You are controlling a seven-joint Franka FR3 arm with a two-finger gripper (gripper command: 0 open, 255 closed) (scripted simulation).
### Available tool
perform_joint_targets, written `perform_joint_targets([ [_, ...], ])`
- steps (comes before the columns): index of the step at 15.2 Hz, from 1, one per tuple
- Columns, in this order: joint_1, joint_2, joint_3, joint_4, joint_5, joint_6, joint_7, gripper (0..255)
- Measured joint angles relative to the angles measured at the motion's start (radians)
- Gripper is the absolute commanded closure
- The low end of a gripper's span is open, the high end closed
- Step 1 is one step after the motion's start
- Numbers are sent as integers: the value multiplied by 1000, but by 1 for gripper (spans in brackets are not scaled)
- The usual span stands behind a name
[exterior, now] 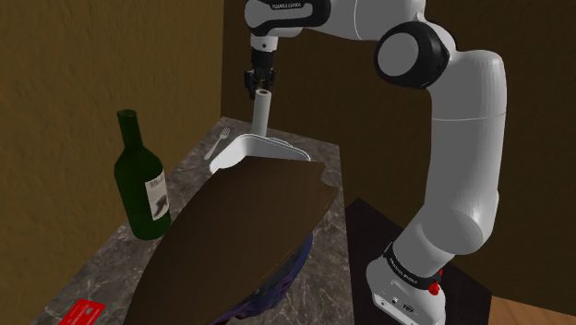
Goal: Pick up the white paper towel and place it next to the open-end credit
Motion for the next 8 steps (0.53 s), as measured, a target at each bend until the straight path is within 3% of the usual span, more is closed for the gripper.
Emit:
perform_joint_targets([
  [6, 0, 4, 0, 81, 0, -78, 1, 255],
  [8, 15, -27, 4, 43, -2, -71, 20, 255],
])
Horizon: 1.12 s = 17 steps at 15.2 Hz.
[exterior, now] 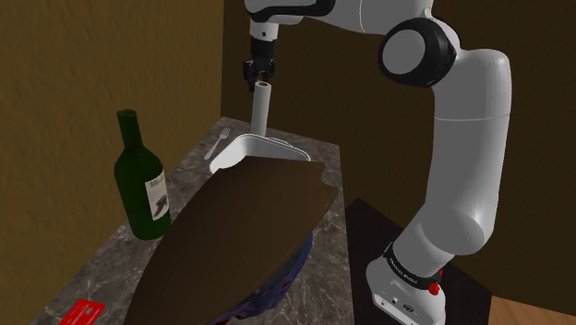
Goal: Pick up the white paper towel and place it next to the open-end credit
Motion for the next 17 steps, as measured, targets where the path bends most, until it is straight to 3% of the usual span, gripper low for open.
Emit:
perform_joint_targets([
  [7, 92, -145, 36, -218, -13, 72, 128, 255],
  [17, 227, -249, 113, -365, -24, 111, 339, 255],
])
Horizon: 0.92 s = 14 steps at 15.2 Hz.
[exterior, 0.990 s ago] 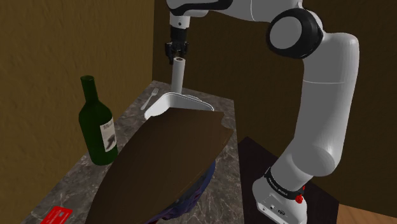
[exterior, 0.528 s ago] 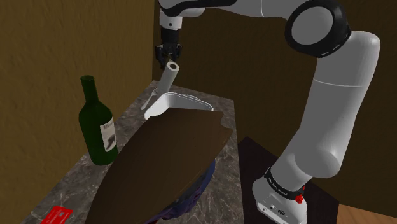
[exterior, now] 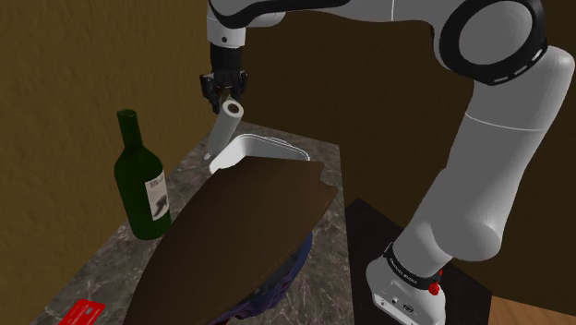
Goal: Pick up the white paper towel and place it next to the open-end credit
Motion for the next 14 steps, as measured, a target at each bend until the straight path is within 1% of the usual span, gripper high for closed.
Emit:
perform_joint_targets([
  [2, 27, -17, 17, -25, -1, 8, 44, 255],
  [7, 91, -15, 59, -22, -8, 6, 151, 255],
  [9, 115, -23, 75, -39, -9, 13, 192, 255],
  [11, 144, -23, 93, -30, -11, 4, 238, 255],
  [12, 159, -20, 102, -38, -13, 15, 264, 255],
  [14, 186, -1, 119, -12, -18, 7, 307, 255],
])
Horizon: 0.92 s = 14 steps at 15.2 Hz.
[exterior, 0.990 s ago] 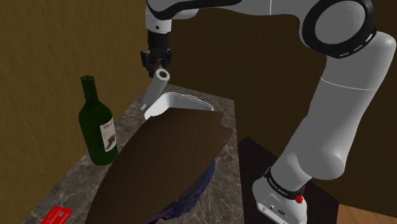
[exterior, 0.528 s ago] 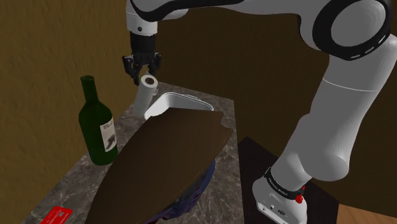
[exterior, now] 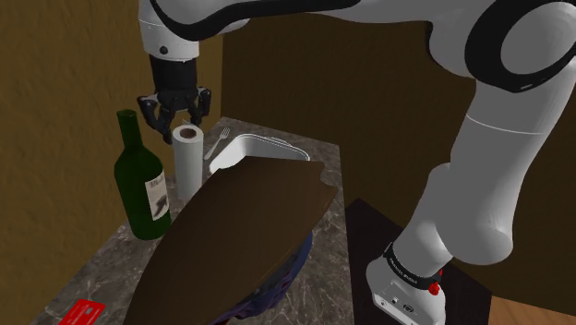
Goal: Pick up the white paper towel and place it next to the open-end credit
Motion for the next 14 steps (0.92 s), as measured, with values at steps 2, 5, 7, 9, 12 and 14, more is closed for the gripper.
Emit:
perform_joint_targets([
  [2, 32, 12, 18, 16, -6, -4, 51, 255],
  [5, 69, 31, 39, 43, -14, -14, 109, 255],
  [7, 99, 68, 51, 90, -24, -27, 151, 255],
  [9, 136, 106, 65, 154, -37, -55, 199, 255],
  [12, 189, 153, 84, 214, -53, -70, 267, 255],
  [14, 221, 184, 93, 258, -63, -84, 305, 255],
])
